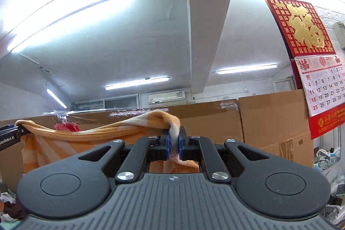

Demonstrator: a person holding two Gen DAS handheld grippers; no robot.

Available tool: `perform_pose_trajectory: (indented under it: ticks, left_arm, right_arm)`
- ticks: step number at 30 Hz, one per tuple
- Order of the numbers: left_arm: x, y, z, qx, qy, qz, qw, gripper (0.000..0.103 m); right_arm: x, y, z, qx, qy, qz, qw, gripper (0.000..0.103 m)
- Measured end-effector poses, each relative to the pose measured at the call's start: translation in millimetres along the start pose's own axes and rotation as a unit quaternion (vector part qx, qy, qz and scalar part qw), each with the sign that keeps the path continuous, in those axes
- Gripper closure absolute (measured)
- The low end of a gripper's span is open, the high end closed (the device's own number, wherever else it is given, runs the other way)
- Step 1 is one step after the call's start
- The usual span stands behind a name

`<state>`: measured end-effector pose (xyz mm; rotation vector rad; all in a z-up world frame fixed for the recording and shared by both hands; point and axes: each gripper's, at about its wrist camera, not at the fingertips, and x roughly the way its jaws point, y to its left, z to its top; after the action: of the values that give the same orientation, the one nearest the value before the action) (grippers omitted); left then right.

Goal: Fold clothes
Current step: 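Lift the shirt high with both grippers and shake it open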

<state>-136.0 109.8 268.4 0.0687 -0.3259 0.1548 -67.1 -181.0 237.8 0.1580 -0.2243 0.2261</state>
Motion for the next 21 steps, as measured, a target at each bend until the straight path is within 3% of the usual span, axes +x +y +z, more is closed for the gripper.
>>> perform_pose_trajectory:
  ticks: [5,10,15,21]
  left_arm:
    - [-2,10,11,0.016,-0.006,0.030,0.9994,0.086]
    - [15,16,-30,0.017,0.058,0.041,0.9973,0.086]
    - [60,13,-113,0.035,0.162,0.065,0.9840,0.086]
    - [133,5,-234,0.059,0.285,0.075,0.9537,0.085]
  right_arm:
    - [-1,21,10,-0.015,-0.017,0.021,1.000,0.096]
    - [-5,41,-12,-0.032,-0.015,0.027,0.999,0.095]
    - [41,46,-77,-0.048,0.075,0.013,0.996,0.095]
    - [125,28,-183,-0.056,0.203,-0.042,0.977,0.095]
